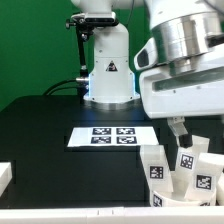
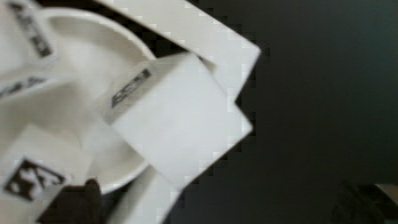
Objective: Assemble stool
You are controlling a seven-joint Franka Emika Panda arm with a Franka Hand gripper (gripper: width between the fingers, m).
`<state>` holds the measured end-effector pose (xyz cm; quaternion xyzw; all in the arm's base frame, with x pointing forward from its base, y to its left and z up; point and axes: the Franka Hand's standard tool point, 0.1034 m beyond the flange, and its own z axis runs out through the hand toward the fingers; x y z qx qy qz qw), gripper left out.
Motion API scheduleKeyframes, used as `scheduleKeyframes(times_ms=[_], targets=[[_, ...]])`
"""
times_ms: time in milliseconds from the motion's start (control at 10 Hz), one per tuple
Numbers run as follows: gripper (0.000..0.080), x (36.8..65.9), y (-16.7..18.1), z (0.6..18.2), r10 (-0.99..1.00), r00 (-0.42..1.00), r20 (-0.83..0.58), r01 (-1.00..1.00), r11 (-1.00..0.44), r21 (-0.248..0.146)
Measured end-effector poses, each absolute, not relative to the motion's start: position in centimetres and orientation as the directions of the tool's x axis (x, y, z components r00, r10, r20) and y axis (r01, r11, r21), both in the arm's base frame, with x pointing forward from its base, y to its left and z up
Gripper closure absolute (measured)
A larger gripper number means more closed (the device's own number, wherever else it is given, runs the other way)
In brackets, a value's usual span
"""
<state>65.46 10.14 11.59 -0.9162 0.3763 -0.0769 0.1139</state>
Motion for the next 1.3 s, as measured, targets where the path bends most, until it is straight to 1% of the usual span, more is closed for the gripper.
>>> scheduleKeyframes(times_ms=[100, 200, 400, 500, 600, 700, 800, 900, 1000, 1100, 1300], targets=[[0.0151, 65.6, 10.4, 11.7, -0.589, 0.807, 0.044, -0.563, -0.789, -0.246], [0.0151, 65.8, 10.4, 11.9, -0.526, 0.848, 0.058, -0.499, -0.831, -0.244], [0.0151, 65.8, 10.1, 11.8, -0.424, 0.901, 0.091, -0.396, -0.89, -0.226], [0.0151, 65.8, 10.1, 11.8, -0.402, 0.91, 0.097, -0.374, -0.9, -0.224], [0.0151, 65.7, 10.0, 11.6, -0.212, 0.969, 0.126, -0.189, -0.967, -0.172], [0.0151, 65.7, 10.3, 11.0, 0.014, 0.992, 0.129, 0.028, -0.994, -0.109], [0.0151, 65.6, 11.0, 9.9, 0.184, 0.979, 0.092, 0.192, -0.977, -0.096], [0.0151, 65.9, 11.7, 9.8, 0.244, 0.964, 0.106, 0.253, -0.964, -0.086], [0.0151, 65.8, 11.8, 10.4, 0.29, 0.942, 0.17, 0.303, -0.951, -0.057], [0.0151, 65.3, 11.2, 10.1, 0.351, 0.924, 0.152, 0.362, -0.931, -0.047], [0.0151, 65.5, 10.6, 10.0, 0.474, 0.868, 0.147, 0.48, -0.878, -0.006]])
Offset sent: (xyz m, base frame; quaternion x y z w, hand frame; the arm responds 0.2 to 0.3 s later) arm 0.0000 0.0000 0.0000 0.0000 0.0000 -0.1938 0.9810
